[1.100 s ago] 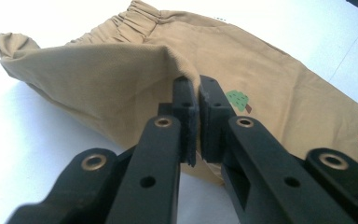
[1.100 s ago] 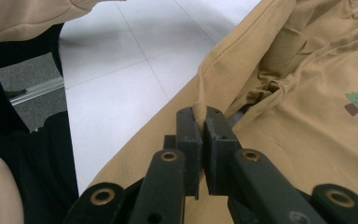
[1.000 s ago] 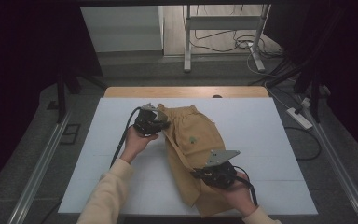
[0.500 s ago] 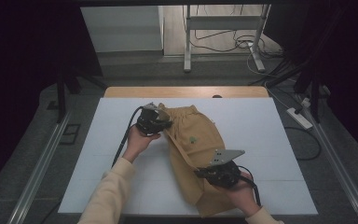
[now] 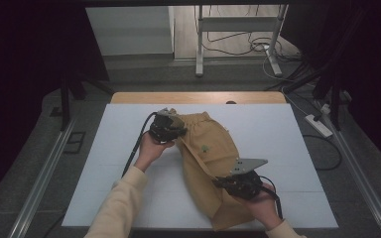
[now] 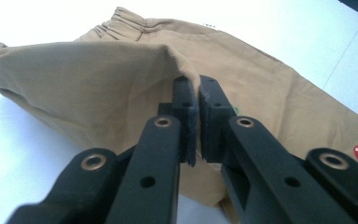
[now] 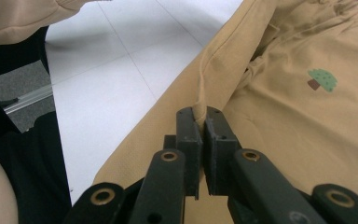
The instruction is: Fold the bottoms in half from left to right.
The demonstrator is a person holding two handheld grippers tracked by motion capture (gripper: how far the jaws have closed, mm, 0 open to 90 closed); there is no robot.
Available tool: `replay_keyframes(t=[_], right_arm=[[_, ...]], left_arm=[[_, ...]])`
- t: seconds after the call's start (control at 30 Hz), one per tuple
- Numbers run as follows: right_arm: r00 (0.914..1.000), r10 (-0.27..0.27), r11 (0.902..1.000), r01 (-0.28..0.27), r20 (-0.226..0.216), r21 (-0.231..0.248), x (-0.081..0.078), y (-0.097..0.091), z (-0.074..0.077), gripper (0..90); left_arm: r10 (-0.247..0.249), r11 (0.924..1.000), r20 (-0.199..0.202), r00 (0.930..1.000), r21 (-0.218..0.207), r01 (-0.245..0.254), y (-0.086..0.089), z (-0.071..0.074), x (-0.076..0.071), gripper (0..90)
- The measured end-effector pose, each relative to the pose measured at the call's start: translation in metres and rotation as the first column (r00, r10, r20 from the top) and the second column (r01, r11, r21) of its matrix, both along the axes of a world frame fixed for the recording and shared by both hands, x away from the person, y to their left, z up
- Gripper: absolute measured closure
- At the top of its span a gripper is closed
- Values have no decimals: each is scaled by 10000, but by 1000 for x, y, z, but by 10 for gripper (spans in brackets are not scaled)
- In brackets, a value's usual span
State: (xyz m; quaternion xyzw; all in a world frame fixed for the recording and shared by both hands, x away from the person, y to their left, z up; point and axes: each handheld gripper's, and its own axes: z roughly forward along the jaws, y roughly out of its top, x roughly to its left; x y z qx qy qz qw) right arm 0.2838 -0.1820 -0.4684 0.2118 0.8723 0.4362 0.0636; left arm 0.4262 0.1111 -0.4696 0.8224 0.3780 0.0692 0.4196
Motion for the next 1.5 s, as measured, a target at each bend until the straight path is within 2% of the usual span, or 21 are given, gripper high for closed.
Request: replay_keyframes(t=[0.57,0.8,1.5], right_arm=[[9997,-247,9997,247,-46,-20,-1,-12,-2,857],[9995,-330,9995,330,-24,14,-4,-18,0,857],[9971,-667,9975,659,-359,-242,1,-31,-12,857]], left_arm=[[-232,9997,29,9997,102,232,-15,0,5,858],[-269,9996,-14,9996,-27,269,-26,0,8,857],[-416,9991,-139,9990,119,418,-42,-7,14,856]])
